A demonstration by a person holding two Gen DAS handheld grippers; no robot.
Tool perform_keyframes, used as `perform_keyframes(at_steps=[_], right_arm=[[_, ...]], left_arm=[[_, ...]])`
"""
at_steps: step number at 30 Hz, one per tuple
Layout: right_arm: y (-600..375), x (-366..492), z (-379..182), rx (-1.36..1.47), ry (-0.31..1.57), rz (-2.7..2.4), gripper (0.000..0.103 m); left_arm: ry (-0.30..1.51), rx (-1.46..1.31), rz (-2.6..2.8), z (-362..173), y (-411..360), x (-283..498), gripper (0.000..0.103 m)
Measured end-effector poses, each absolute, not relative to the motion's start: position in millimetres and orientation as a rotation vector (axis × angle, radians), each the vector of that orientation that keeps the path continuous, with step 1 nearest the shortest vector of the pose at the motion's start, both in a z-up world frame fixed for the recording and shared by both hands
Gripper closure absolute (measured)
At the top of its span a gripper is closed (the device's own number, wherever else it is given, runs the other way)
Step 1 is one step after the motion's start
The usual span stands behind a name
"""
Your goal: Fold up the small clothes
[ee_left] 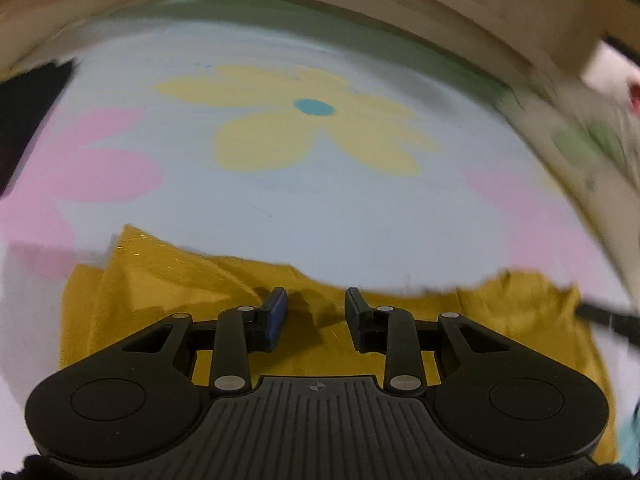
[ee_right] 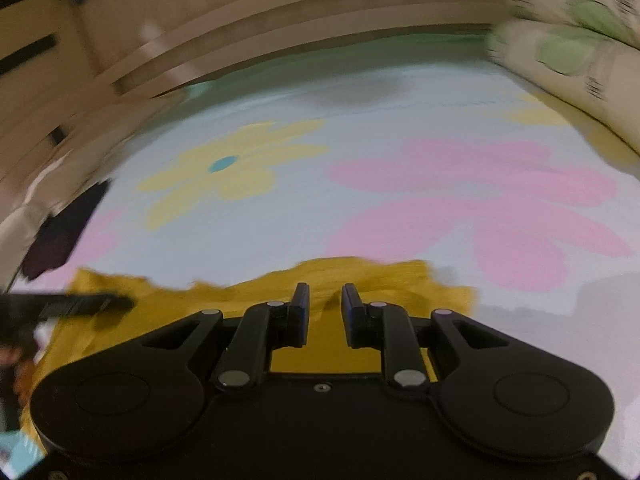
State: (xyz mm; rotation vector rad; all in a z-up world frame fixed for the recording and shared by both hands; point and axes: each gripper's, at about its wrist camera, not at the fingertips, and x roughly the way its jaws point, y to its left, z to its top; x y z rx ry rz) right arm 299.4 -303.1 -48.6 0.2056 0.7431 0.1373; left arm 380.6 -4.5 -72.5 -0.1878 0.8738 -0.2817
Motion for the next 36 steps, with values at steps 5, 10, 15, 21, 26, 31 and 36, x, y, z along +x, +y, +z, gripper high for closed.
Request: perform_keyframes(at_steps=[5, 10, 15, 21, 26, 31, 36], right_arm=[[-260, 302, -50, 0.097, 0.752, 0.295, 0.073], [-226, 311, -67, 0.036, 0.792, 0.389, 0.073], [-215, 342, -83, 0.022, 0.804, 0.316, 0.077], [-230, 357, -65, 0.092, 0.768, 0.203, 0.073], [-226, 335, -55, 0.104, 0.780, 0.294, 0.073], [-207, 325, -74, 0.078, 0.833, 0.348, 0.073], [-197, 352, -84, 0.075, 0.834, 0.308, 0.073]], left_arm=[[0.867, -0.237, -0.251, -70, 10, 387, 0.072], [0.860, -0.232, -0.243, -65, 21, 387, 0.072], [0.864, -0.217, -0.245, -58, 24, 382, 0.072], [0.894, -0.162, -0.280, -53, 20, 374, 0.072], [0.967, -0.051, -0.460, -54, -3, 364, 0.072], [1.014, 0.053, -0.585, -71, -26, 360, 0.072], [0.897, 0.047, -0.401, -79, -33, 371, 0.071]])
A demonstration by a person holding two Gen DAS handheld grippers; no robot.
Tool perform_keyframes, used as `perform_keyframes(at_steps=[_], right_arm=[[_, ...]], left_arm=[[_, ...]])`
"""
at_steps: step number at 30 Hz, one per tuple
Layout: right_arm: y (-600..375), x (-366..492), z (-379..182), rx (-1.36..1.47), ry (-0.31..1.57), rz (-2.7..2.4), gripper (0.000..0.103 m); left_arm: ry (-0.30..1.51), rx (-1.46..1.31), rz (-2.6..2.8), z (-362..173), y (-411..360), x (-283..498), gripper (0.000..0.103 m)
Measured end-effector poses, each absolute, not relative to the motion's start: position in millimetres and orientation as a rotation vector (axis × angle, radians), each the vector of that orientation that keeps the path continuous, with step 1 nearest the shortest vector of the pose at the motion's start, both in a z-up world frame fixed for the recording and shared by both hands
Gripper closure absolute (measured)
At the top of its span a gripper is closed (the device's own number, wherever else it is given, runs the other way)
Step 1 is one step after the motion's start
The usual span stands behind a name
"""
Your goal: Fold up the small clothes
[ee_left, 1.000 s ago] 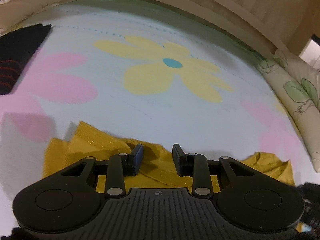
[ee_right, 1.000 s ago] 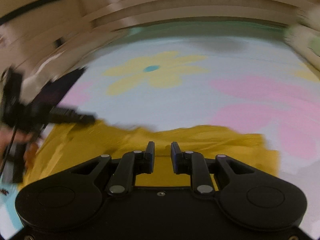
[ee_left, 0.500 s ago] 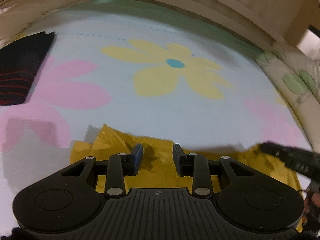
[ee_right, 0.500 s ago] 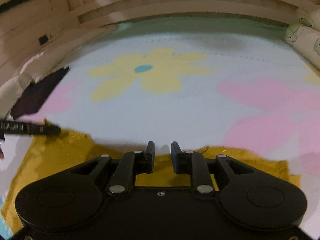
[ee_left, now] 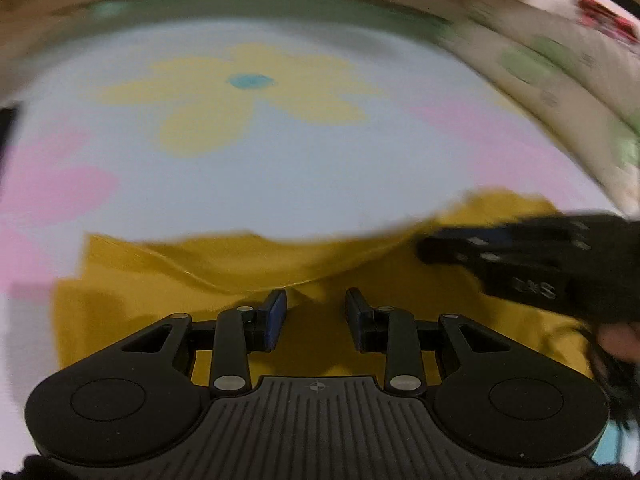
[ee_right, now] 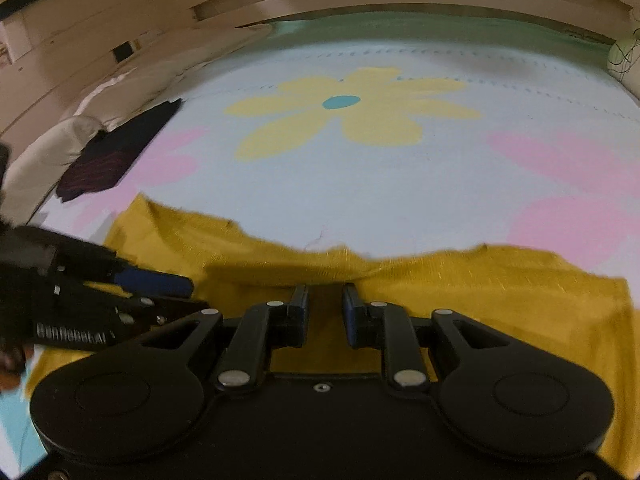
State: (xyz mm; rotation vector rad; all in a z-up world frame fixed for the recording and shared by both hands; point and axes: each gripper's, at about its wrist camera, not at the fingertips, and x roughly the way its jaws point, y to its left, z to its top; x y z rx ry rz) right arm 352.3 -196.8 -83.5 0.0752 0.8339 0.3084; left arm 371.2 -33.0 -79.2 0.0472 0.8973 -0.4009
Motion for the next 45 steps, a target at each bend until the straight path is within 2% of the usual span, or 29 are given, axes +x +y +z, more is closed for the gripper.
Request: perform_keyframes(at_steps=[5, 8, 11, 12, 20, 25, 29, 36, 39, 45], right_arm=[[-199, 369, -79, 0.095, 0.802, 0.228, 0.073], [-214, 366, -70, 0.155, 0.782, 0.214, 0.072], [-232, 350, -62, 0.156, 0.792, 0.214, 0.059], [-238, 344, -61, 0.150, 0.810, 0.219, 0.058], [-275, 266, -70, 0.074, 0.949, 0.280, 0.060], [-301, 230, -71, 0.072, 0.981, 0.207, 0.061], [-309, 216, -68, 0.065, 1.014, 0.154, 0.061], [-300, 197, -42, 0.149, 0.966, 0.145, 0.059], [-286, 192, -39, 0.156, 0.956, 0.179, 0.052], [-272, 196, -60, 0.060, 0.992, 0.169, 0.051]], left_arm=[[0.865, -0.116, -0.259, -80, -11, 386, 0.071], [0.846, -0.098, -0.241, -68, 2, 385, 0.071], [0.862, -0.084, -0.259, -60, 12, 376, 0.071], [0.882, -0.077, -0.280, -59, 15, 370, 0.071], [1.012, 0.080, -0.467, -76, 10, 297, 0.071], [0.990, 0.295, -0.522, -79, 5, 252, 0.067], [1.041, 0.157, -0.420, -66, 19, 246, 0.067], [0.939, 0.048, -0.402, -37, -5, 232, 0.067], [0.953, -0.002, -0.417, -44, -24, 234, 0.067], [1.033, 0.121, -0.434, -88, -46, 224, 0.065]])
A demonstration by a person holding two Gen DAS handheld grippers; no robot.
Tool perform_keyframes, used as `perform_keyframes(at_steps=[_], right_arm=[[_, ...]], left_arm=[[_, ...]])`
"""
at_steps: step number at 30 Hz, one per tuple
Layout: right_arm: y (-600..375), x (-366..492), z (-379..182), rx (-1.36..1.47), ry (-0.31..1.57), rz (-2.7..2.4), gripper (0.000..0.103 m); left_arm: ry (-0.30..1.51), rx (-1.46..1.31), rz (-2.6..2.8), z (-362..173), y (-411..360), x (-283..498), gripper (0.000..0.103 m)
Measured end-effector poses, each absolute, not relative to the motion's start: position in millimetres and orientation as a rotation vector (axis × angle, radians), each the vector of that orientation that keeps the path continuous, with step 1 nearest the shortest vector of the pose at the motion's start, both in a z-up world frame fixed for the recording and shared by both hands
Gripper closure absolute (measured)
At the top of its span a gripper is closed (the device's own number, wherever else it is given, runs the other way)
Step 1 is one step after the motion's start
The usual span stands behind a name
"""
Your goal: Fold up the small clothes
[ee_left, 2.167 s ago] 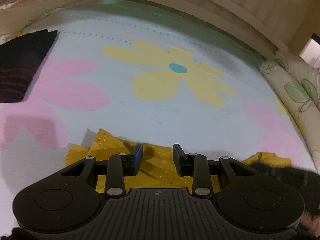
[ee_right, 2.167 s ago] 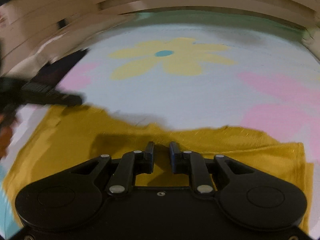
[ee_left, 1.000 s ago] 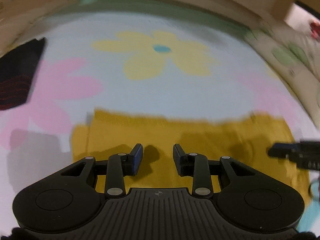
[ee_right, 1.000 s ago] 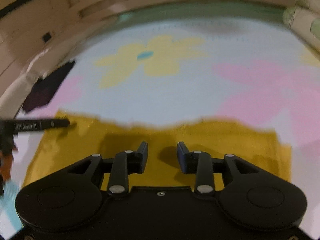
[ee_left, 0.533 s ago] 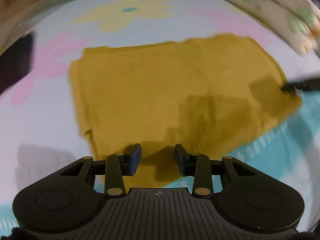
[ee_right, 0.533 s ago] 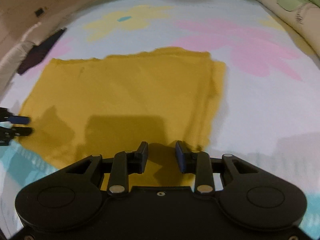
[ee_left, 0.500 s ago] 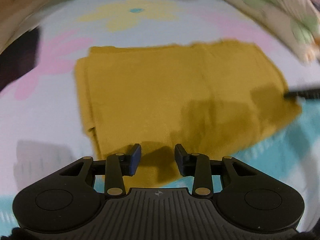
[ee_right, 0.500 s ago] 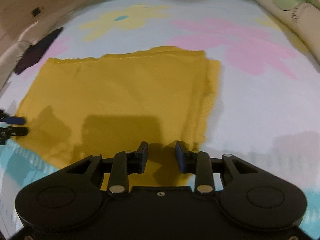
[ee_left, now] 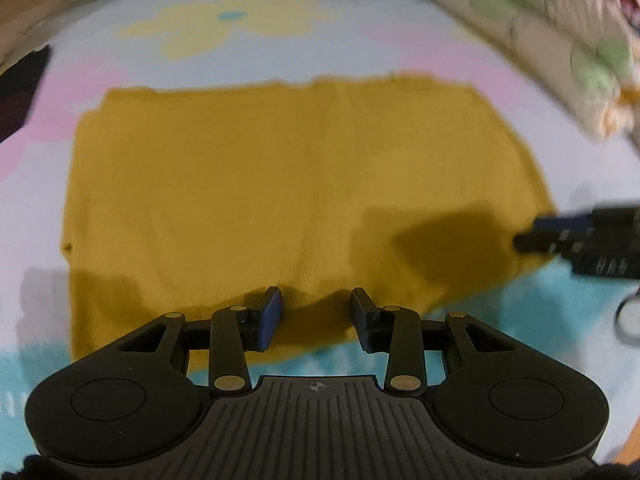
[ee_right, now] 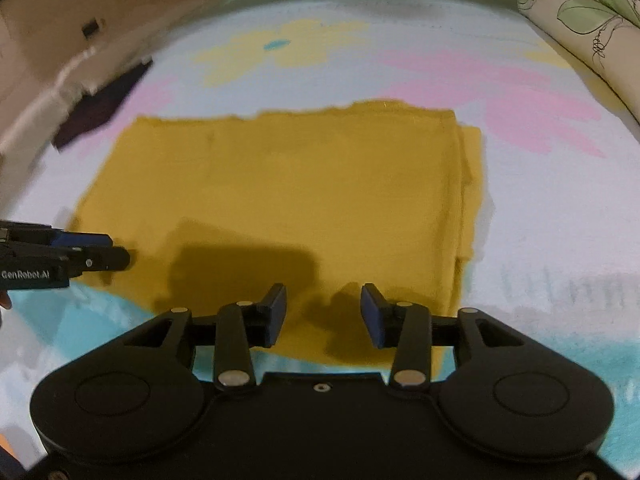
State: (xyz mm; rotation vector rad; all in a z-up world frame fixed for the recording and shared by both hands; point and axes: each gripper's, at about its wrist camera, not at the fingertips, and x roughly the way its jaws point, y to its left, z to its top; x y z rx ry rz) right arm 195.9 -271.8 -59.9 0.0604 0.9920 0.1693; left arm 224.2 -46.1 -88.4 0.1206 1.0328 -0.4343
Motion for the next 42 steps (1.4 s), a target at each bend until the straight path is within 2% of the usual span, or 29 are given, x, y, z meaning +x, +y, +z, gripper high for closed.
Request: perform_keyframes(at_steps=[8, 10, 13, 16, 23, 33, 42], right_arm=[[-284, 185, -76, -0.011, 1.020, 0.171, 0.050], [-285, 185, -76, -0.006, 1.022, 0.178, 0.046], [-284, 184, -75, 0.018, 1.033, 0.195, 0.034], [-279, 185, -77, 0.000, 1.047, 0.214, 0.027], [-264, 183, -82, -0.073, 1.080, 0.264, 0.001], [-259, 179, -73, -0.147, 1.081, 0.294, 0.001], [-313, 193, -40, 0.194, 0.980, 0.239, 0.000]], left_arm=[[1.020, 0.120, -0.474, -90, -36, 220, 0.056], [1.037, 0.092, -0.470, -90, -36, 221, 0.039], [1.048, 0.114, -0.476, -90, -45, 218, 0.028], [1.039, 0.214, -0.482, -91, -56, 213, 0.025], [1.036, 0.303, -0.483, -93, -67, 206, 0.016], [0.941, 0.314, -0.426, -60, -61, 207, 0.016], [0.945, 0.179, -0.282, -55, -26, 244, 0.015]])
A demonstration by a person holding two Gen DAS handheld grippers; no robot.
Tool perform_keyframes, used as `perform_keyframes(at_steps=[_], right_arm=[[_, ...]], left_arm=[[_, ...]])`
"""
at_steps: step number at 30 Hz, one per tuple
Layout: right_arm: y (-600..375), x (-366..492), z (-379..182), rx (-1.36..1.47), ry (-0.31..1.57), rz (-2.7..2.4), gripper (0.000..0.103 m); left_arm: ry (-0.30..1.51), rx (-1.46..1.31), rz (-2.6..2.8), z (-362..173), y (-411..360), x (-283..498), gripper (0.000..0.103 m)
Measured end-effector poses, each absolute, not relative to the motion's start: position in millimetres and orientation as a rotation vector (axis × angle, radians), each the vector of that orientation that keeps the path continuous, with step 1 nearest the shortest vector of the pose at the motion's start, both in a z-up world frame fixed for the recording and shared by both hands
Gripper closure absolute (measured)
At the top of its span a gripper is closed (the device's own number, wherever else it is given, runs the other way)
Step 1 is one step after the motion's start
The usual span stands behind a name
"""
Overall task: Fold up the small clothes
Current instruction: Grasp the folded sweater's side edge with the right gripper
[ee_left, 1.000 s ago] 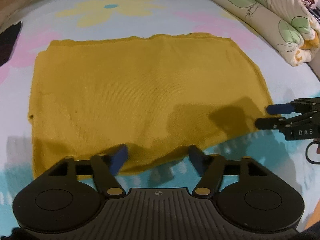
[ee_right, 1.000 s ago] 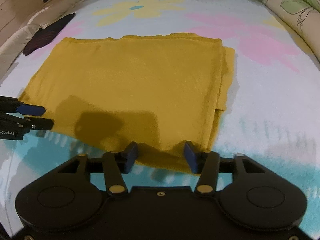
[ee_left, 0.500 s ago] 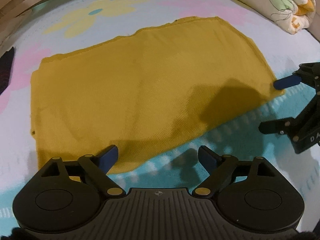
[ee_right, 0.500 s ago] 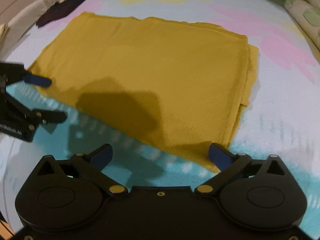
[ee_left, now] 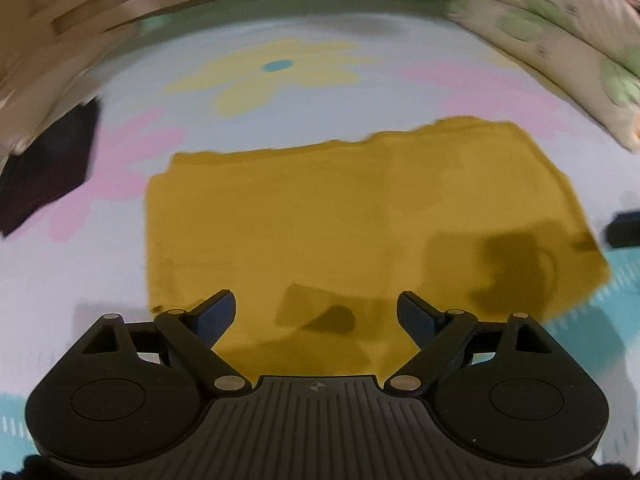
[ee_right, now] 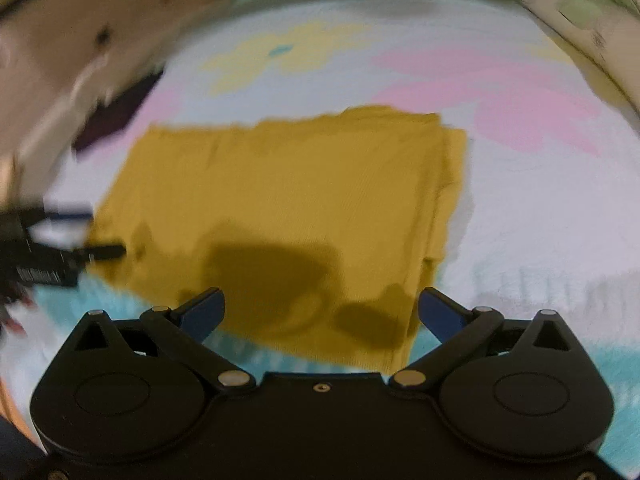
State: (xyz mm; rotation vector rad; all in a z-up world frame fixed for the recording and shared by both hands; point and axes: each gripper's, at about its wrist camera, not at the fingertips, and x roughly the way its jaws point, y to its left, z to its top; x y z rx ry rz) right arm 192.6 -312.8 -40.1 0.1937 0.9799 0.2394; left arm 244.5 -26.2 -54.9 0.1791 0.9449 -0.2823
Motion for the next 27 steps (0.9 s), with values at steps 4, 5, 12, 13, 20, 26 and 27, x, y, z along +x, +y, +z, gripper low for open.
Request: perform_keyframes(at_steps=[4, 5, 12, 13, 20, 26, 27], right_arm=[[-350, 208, -55, 0.493, 0.952, 0.211, 0.000], [-359, 212, -63, 0.579, 0.956, 0.214, 0.000], [-387, 236, -95, 0.714, 0.990, 0.141, 0.000], [-387, 237, -96, 0.727, 0.976, 0.152, 0.000], [-399, 254, -113, 0.853, 0.885, 0.254, 0.000], [-396, 270, -114, 0.865, 0.897, 0.334, 0.000], [-395, 270, -113, 0.854, 0.901, 0.331, 0.000]], left_arm=[[1.003, 0.101, -0.202, -70, -3, 267, 0.015], [1.018, 0.089, -0.188, -74, 1, 271, 0.015], [1.066, 0.056, -0.174, -93, 15, 282, 0.005], [1.066, 0.053, -0.177, -94, 14, 283, 0.001], [1.068, 0.044, -0.183, -97, 10, 286, 0.001], [1.091, 0.061, -0.162, -98, 5, 291, 0.001], [1.097, 0.061, -0.159, -98, 5, 292, 0.001]])
